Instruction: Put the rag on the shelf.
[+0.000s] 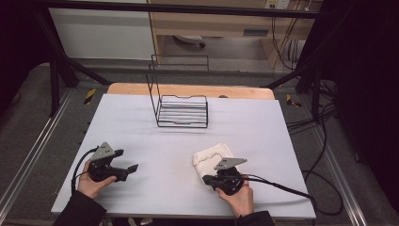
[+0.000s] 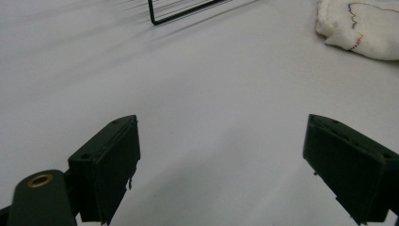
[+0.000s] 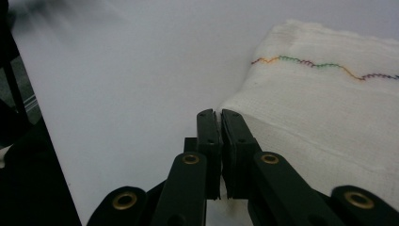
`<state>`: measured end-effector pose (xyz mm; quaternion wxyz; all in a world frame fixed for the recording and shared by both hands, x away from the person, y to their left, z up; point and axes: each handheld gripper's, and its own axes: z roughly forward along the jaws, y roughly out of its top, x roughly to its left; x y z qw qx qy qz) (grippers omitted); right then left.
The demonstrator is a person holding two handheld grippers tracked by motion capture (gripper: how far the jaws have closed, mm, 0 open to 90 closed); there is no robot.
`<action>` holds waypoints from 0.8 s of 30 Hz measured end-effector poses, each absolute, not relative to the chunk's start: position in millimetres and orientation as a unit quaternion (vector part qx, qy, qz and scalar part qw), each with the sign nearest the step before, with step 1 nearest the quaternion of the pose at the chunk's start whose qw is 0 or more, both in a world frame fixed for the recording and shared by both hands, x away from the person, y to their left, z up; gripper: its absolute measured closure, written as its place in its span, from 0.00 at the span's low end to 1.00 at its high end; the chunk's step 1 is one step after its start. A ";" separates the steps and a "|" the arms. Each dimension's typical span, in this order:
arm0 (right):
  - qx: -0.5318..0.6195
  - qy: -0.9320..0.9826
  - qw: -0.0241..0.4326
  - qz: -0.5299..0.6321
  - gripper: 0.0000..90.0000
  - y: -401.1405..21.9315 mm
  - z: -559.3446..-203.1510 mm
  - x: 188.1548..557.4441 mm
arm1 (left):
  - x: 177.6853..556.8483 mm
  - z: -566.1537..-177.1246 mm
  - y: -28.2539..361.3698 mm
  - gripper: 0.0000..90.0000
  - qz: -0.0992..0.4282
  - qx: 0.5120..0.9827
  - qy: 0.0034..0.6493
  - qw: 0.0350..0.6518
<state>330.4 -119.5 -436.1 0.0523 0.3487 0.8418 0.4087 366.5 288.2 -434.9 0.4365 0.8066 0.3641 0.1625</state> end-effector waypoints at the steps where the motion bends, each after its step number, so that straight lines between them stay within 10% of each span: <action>1: 0.346 0.843 0.046 0.410 0.96 -116.2 -437.2 329.6 | 366.5 -434.9 288.0 0.13 0.163 0.807 0.364 0.436; 10: 0.330 0.847 0.030 0.415 0.92 -99.6 -442.7 325.6 | 366.7 -433.9 286.2 0.13 0.161 0.805 0.368 0.437; 24: 0.403 0.801 0.118 0.428 0.34 -180.0 -430.5 358.9 | 371.3 -422.5 252.4 0.08 0.158 0.806 0.382 0.424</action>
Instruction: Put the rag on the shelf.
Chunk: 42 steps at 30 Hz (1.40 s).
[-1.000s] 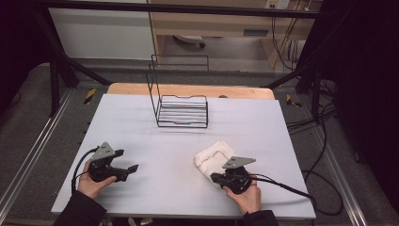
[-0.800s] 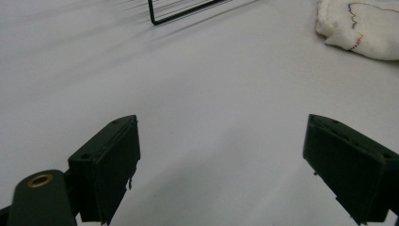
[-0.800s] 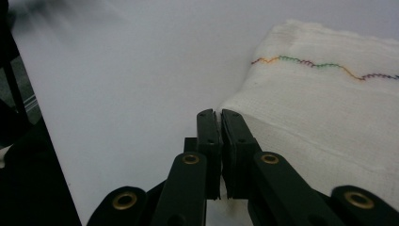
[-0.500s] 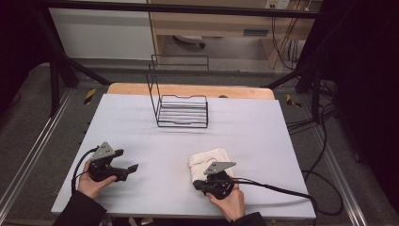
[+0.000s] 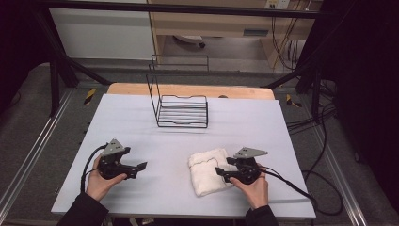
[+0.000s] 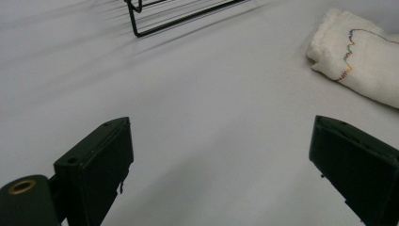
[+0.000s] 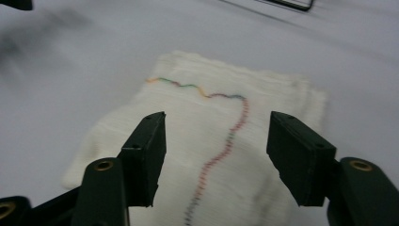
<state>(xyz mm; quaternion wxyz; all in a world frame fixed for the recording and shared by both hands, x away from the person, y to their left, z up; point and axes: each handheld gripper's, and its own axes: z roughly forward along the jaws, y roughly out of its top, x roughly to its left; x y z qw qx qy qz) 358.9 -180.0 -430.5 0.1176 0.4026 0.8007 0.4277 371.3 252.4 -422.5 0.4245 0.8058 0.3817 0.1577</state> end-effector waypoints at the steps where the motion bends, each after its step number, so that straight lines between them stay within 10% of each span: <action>1: 0.403 0.801 0.118 0.428 0.34 -180.0 -430.5 358.9 | 371.6 -421.8 247.5 0.08 0.157 0.806 0.383 0.423; 15: 0.438 0.781 0.118 0.429 0.06 -216.5 -441.5 368.9 | 386.9 -419.9 164.2 0.18 0.124 0.823 0.368 0.416; 42: 0.443 0.773 0.124 0.436 0.04 -216.2 -442.9 369.9 | 404.3 -447.9 90.9 0.71 0.055 0.821 0.402 0.401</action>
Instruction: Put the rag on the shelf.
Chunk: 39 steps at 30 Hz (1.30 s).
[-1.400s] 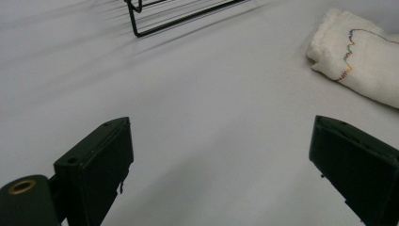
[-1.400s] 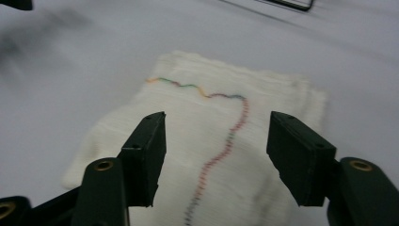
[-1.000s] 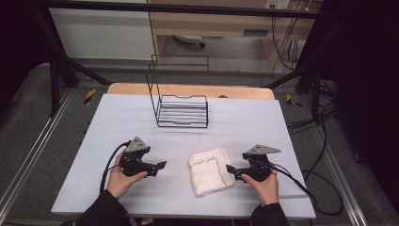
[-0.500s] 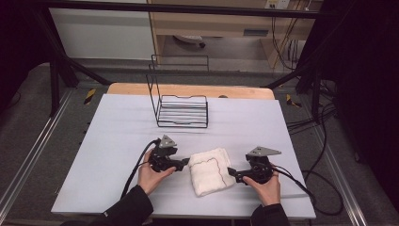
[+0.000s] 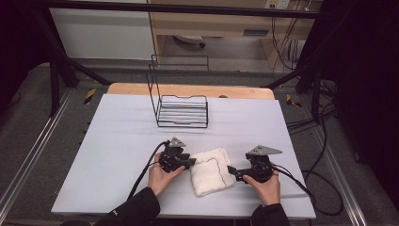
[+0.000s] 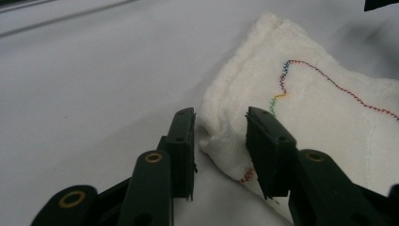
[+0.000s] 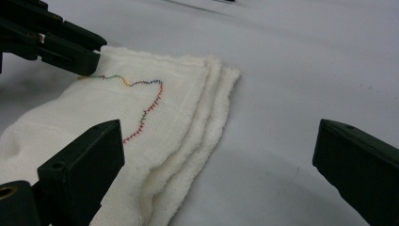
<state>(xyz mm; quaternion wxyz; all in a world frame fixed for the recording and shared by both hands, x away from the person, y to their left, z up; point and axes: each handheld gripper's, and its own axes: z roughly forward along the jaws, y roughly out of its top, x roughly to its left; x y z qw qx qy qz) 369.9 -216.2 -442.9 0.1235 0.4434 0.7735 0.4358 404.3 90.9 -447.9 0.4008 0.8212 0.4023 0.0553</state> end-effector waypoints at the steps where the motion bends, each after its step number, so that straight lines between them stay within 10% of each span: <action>1: 0.443 0.772 0.122 0.439 0.04 -216.2 -442.5 371.4 | 404.1 -448.8 89.7 0.72 0.053 0.820 0.404 0.402; 16: 0.451 0.780 0.112 0.419 0.06 -193.2 -442.6 413.0 | 399.5 -453.2 83.8 0.78 0.066 0.818 0.407 0.401; 39: 0.465 0.787 0.094 0.395 0.68 -175.7 -453.5 418.8 | 400.9 -454.7 84.9 0.83 0.060 0.819 0.400 0.407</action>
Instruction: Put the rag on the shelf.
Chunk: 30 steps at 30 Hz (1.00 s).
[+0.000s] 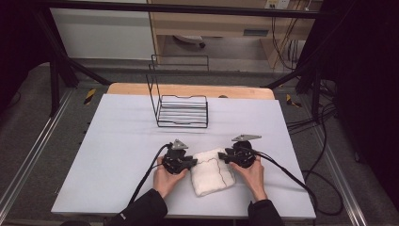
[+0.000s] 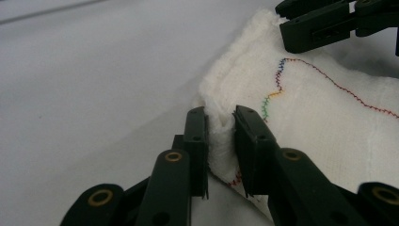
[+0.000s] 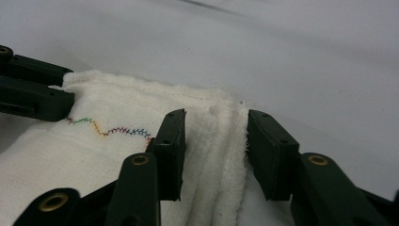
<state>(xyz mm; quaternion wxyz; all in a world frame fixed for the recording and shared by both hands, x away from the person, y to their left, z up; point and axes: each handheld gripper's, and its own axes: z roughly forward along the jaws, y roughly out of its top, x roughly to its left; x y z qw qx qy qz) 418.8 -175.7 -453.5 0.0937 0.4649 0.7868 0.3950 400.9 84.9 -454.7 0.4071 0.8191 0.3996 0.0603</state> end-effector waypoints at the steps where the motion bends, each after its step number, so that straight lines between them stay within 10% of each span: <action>1: 0.466 0.786 0.090 0.397 0.70 -175.5 -453.7 418.4 | 401.2 -454.8 85.3 0.83 0.058 0.819 0.399 0.408; 11: 0.468 0.783 0.068 0.404 0.89 -175.8 -451.0 416.8 | 404.3 -455.9 89.4 0.84 0.039 0.814 0.402 0.418; 30: 0.445 0.771 0.087 0.447 0.91 -182.0 -420.1 396.9 | 394.5 -426.3 99.7 0.92 0.058 0.787 0.388 0.475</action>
